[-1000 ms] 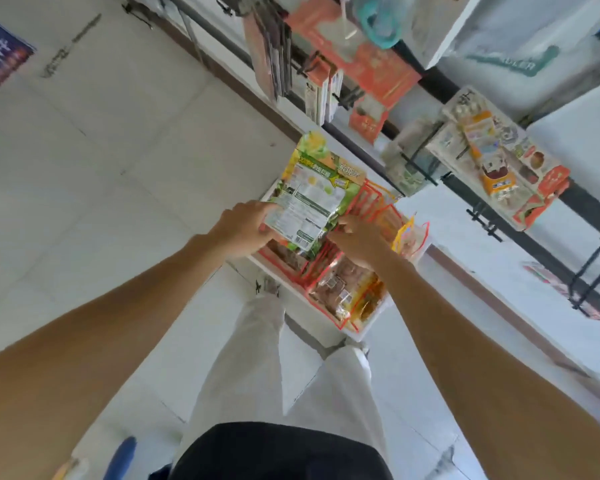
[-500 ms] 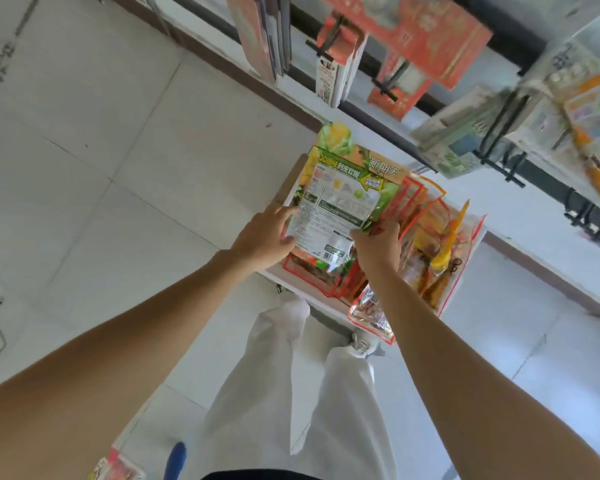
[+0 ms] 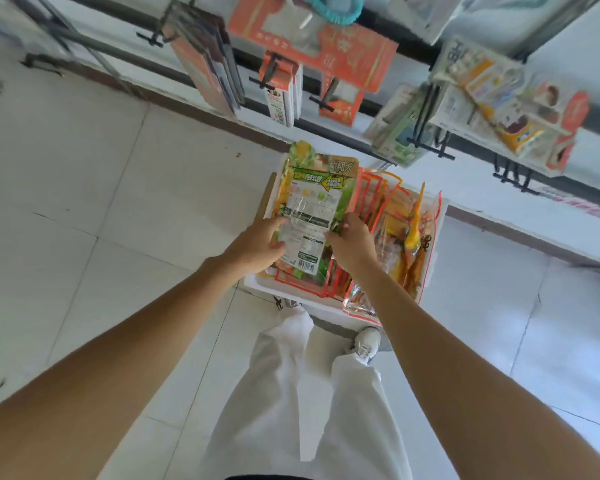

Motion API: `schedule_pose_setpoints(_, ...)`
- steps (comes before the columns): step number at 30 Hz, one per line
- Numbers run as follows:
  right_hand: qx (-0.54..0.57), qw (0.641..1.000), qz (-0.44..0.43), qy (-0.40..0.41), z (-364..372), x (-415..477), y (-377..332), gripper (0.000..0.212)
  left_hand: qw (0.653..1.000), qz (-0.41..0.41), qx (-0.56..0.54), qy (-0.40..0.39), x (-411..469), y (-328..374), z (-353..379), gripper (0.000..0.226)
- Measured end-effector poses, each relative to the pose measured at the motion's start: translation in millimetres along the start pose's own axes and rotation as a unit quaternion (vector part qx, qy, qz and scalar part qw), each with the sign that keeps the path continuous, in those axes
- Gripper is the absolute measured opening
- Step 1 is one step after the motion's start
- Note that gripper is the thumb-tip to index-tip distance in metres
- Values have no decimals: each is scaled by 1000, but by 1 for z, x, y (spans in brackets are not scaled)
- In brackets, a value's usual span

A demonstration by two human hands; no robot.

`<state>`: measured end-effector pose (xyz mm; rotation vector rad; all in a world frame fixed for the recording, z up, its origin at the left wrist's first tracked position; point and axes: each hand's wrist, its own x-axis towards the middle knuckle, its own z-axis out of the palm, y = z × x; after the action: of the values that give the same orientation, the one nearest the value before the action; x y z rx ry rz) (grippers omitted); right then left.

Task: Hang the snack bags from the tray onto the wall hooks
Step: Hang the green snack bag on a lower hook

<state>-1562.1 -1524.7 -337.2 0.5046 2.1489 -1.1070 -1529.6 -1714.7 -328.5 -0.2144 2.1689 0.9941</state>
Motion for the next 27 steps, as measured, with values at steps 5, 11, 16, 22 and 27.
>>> schedule_pose_setpoints(5,29,999,-20,-16,-9,-25,-13,22,997,36,-50,53,-10,24,-14,43)
schedule_pose_setpoints(11,29,996,-89,-3,-45,-73,-12,19,989,72,-104,80,-38,61,-13,33)
schedule_pose_setpoints(16,-28,976,-200,83,-75,-139,-3,19,975,57,-202,68,-84,129,18,32)
schedule_pose_setpoints(22,-82,915,-312,241,-125,-226,11,19,966,127,-215,73,-153,205,41,62)
schedule_pose_setpoints(27,-120,871,-371,299,-167,-275,25,18,959,188,-171,124,-200,264,49,30)
